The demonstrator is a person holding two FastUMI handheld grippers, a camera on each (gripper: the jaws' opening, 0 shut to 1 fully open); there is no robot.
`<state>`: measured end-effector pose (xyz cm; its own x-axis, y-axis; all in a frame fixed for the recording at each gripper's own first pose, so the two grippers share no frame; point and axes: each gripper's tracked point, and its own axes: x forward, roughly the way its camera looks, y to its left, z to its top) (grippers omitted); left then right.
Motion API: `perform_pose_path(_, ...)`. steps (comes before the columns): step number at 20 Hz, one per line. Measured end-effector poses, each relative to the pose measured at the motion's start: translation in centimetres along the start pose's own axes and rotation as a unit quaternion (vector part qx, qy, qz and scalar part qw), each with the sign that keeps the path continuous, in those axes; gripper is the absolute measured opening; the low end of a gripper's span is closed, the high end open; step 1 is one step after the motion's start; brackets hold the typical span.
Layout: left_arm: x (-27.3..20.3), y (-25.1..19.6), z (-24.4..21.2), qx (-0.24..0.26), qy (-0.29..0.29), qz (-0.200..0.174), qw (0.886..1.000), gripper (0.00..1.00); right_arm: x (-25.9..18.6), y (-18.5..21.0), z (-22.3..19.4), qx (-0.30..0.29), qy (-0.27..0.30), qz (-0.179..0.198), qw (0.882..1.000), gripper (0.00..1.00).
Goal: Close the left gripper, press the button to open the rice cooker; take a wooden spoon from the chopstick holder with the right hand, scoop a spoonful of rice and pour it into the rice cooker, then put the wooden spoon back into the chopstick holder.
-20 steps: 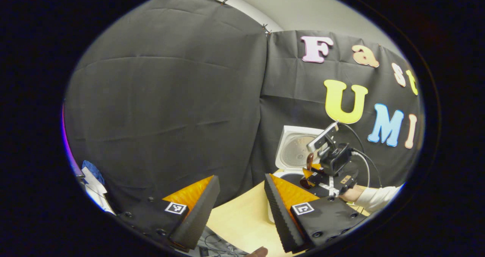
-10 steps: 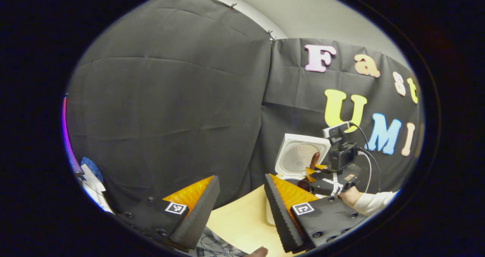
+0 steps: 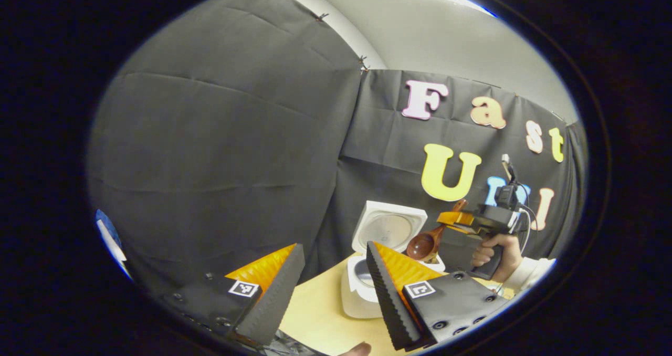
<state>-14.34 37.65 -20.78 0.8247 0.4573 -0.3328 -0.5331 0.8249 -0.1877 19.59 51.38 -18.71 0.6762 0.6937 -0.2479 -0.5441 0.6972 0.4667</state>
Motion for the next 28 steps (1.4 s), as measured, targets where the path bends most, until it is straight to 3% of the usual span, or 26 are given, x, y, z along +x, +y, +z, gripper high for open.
perform_pose_path(6, 1.0, -2.3, -0.5, -0.002, 0.007, -0.049, 0.999, 0.80, -10.2, -3.1, 4.4, 0.077, -0.025, -0.019, 0.996, 0.14)
perform_pose_path(9, 0.7, -4.8, -1.0, -0.009, 0.015, -0.067, 0.998, 0.79, -15.0, -5.9, 5.6, 0.089, -0.039, -0.028, 0.995, 0.14)
perform_pose_path(14, 0.2, -10.3, -0.5, 0.021, 0.011, -0.082, 0.996, 0.79, -22.1, -11.6, 6.9, 0.110, -0.065, -0.049, 0.991, 0.14)
perform_pose_path(23, -0.9, -25.2, -2.7, 0.056, 0.007, -0.091, 0.994, 0.79, -30.6, -29.0, 6.9, 0.109, -0.063, -0.108, 0.986, 0.14)
perform_pose_path(28, -1.1, -29.2, -5.5, 0.067, 0.037, -0.078, 0.994, 0.79, -33.8, -39.3, 5.3, 0.106, -0.058, -0.176, 0.977, 0.14)
